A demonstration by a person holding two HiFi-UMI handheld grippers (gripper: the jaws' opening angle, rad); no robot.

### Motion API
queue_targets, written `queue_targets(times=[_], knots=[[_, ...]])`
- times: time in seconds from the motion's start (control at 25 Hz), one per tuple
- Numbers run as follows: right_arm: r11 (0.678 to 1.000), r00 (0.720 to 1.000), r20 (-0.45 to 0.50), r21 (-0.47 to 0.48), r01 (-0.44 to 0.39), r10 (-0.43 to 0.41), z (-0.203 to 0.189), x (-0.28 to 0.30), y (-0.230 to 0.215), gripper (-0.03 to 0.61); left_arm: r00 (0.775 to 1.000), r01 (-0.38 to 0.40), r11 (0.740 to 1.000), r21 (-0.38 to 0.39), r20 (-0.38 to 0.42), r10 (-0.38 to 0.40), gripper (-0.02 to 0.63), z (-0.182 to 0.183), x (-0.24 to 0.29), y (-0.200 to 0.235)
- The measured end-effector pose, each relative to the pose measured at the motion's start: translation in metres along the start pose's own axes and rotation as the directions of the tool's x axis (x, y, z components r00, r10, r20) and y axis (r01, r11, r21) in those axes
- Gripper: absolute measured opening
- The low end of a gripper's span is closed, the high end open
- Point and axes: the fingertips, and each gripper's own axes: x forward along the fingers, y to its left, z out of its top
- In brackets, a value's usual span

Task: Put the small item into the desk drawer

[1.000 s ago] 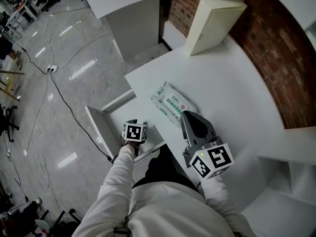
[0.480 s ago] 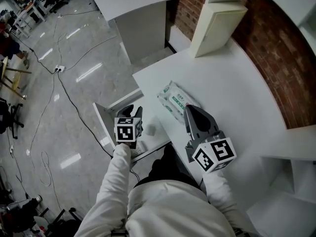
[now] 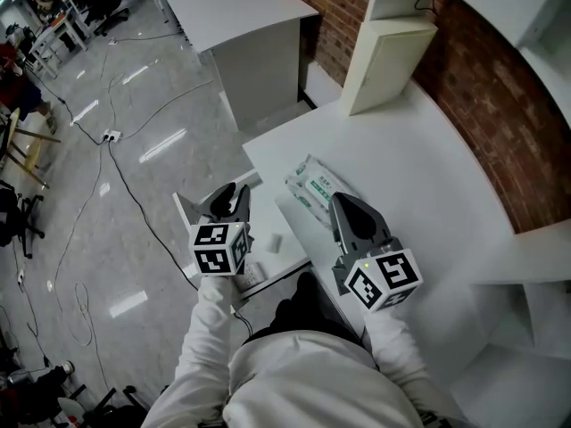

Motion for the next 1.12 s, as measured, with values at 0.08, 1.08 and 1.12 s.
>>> queue_targets(times=[0.08,1.08,1.12], knots=[[1.000,1.000,0.004,-0.005,-0.004,0.004,0.001,-0.001,0.003,0.028,0.999,-0.002,1.000,0.001,0.033,0.002,0.106,0.011,-0.010,-0.002],[0.998,1.000,0.009,-0.064,-0.016,0.017,0.003,-0.008,0.025,0.026,0.968,0.018,0.999,0.046,0.247,-0.028,0.023,0.070,-0.097,-0.021],[0.998,1.000,0.010,-0.066,-0.018,0.018,0.003,-0.009,0.026,0.026,0.967,0.018,0.999,0.043,0.252,-0.028,0.023,0.071,-0.099,-0.021]])
